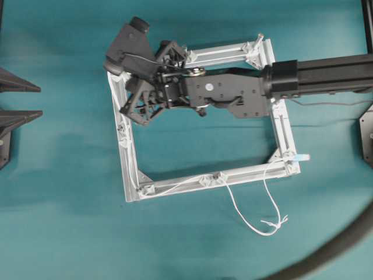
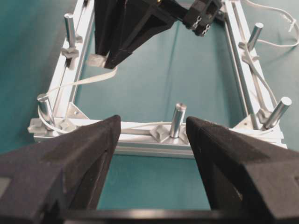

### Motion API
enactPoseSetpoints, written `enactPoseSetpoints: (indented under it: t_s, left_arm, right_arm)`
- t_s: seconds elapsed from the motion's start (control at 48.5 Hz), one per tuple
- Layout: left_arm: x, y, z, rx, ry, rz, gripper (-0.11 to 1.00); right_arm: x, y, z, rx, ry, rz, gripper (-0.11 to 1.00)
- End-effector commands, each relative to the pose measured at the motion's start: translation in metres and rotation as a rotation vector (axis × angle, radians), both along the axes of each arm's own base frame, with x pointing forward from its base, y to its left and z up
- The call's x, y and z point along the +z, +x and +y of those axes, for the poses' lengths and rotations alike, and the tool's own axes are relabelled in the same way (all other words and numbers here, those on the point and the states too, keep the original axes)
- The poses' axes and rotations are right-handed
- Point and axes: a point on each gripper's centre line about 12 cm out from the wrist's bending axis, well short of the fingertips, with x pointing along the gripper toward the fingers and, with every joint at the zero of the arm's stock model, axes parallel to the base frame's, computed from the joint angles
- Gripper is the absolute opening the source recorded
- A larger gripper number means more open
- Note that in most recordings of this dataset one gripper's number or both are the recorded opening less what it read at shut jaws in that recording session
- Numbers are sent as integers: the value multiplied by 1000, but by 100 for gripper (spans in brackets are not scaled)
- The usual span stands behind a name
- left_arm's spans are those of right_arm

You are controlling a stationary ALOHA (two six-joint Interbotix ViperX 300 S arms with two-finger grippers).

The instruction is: Move the cable alternately left and right between 8 pins so it hooks onto each one.

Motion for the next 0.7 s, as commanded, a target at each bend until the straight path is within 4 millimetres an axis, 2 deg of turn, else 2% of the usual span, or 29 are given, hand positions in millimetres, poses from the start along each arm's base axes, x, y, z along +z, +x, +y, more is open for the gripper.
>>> enactPoseSetpoints:
  t_s: [0.0,0.289,0.68]
  left_arm:
    - [4,1,0,0,7,-7,71]
    - [4,1,0,0,7,-7,71]
    - [4,1,0,-1,6,-7,71]
  right_arm:
    - [26,-4,8,30,6,-73,16]
    - [17,-16,17,74,30,-89,16]
    - [22,-67,12,19,23,3,15]
